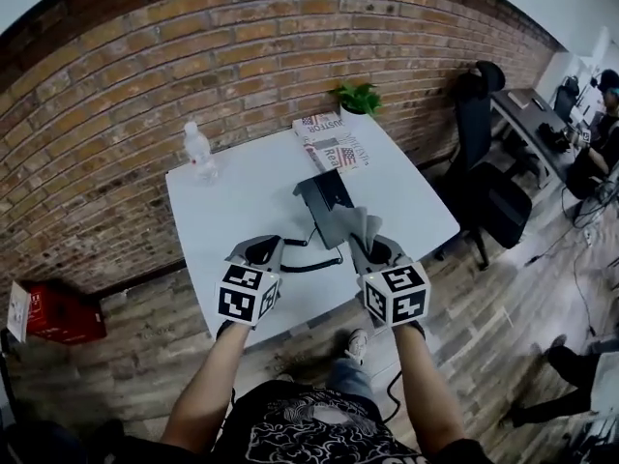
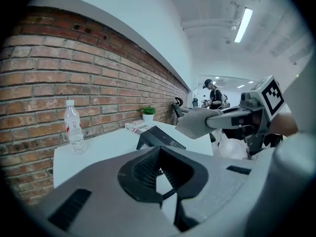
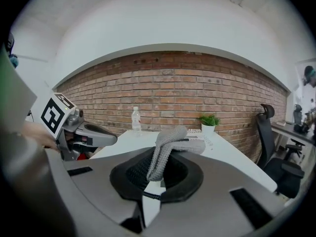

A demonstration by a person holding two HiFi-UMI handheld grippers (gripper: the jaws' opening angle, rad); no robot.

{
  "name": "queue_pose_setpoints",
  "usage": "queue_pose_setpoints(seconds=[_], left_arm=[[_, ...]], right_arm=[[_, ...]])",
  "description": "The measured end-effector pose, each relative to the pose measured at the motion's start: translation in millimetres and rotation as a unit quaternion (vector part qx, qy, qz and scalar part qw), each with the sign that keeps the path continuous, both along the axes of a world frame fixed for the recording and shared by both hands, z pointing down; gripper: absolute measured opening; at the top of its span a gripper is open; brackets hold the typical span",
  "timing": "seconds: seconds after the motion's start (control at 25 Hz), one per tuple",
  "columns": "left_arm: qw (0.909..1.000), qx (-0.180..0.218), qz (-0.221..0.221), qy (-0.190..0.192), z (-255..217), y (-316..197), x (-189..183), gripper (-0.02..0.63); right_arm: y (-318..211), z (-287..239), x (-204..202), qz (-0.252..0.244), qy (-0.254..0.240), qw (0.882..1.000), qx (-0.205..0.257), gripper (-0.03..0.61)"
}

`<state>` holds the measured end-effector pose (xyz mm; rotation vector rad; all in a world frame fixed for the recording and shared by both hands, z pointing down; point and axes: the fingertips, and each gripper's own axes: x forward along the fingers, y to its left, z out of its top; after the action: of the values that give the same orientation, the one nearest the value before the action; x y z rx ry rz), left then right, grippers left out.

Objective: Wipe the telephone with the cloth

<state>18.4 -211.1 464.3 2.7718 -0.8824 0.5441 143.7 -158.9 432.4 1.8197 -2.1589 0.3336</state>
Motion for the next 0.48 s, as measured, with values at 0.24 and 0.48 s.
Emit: queue_pose_setpoints(seconds=[0.24, 0.48], left_arm=[[0.9985, -0.002, -0.054, -0.014, 10.3, -20.9, 11.2, 0.006], [0.9926, -0.012, -0.120, -0.019, 13.4, -44.8, 20.6, 0.006]], right_arm=[[-47.5, 7.9, 18.6, -0.070, -0.014, 0.997, 0.002, 0.011], [-95.9, 13.1, 32.5, -0.138, -0.010, 0.990, -0.009, 0.011]])
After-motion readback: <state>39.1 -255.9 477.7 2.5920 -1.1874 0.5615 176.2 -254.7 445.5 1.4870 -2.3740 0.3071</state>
